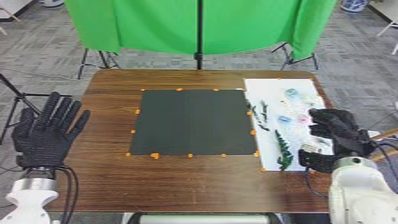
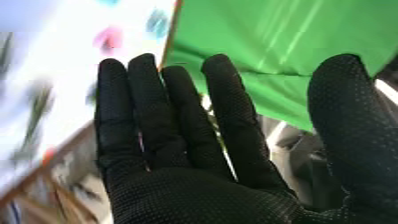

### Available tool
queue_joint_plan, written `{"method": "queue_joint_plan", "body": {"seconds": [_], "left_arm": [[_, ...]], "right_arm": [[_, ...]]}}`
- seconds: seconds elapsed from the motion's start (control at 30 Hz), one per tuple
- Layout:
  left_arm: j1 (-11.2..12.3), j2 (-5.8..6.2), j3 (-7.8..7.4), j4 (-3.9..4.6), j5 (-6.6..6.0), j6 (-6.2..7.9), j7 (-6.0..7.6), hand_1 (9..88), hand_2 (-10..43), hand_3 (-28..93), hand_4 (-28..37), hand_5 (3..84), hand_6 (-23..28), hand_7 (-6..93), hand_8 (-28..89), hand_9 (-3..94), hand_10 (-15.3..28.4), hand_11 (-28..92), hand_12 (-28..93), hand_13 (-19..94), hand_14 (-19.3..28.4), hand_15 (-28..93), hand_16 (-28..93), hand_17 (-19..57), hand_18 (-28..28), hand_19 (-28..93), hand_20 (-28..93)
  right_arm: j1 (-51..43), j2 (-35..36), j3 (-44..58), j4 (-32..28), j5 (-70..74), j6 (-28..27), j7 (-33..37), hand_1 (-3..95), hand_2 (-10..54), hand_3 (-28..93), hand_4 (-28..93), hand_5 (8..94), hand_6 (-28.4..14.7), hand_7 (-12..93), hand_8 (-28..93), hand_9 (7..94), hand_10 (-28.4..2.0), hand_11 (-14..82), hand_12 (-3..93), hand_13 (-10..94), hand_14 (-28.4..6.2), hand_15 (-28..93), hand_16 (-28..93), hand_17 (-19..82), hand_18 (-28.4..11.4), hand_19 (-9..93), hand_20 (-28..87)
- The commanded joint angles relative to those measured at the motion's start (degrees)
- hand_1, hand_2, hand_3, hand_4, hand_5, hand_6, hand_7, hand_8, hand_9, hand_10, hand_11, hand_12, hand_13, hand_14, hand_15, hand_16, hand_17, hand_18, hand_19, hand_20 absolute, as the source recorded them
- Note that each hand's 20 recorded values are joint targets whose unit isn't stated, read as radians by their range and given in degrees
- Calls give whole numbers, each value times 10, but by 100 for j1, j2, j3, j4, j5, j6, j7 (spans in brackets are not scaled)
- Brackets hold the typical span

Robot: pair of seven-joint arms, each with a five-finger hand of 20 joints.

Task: Arrange flowers

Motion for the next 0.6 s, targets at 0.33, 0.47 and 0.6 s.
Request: {"method": "queue_joint_plan", "body": {"seconds": [0.33, 0.47, 0.6], "left_arm": [[-35, 69, 28, -33, 389, 298, -14, 252, 133, 733, -283, 435, 62, 90, -83, 361, 136, 127, 84, 248, 134, 236, -59, -38, 150, 340, 130], [-54, 102, 34, -68, 537, 475, -32, 253, 133, 734, -283, 435, 62, 91, -83, 362, 136, 130, 85, 252, 138, 240, -57, -40, 151, 343, 130], [-78, 75, 53, -52, 588, 420, -27, 270, 130, 742, -283, 440, 64, 96, -82, 363, 137, 133, 87, 252, 142, 249, -55, -41, 152, 346, 131]], "right_arm": [[-350, -65, -717, 454, -4885, -1627, 401, 303, -95, 738, -282, 615, -47, 296, -131, 594, -189, 429, 282, 487, -186, 654, 237, 248, -237, 752, 287], [-160, -13, -1045, 869, -5243, -1628, 101, 299, -95, 719, -282, 617, -48, 299, -128, 594, -191, 429, 284, 487, -189, 658, 244, 250, -240, 758, 297], [65, -5, -1344, 1192, -5491, -1718, 24, 309, -95, 720, -283, 655, -47, 275, -129, 621, -185, 425, 279, 508, -184, 654, 250, 262, -244, 764, 307]]}}
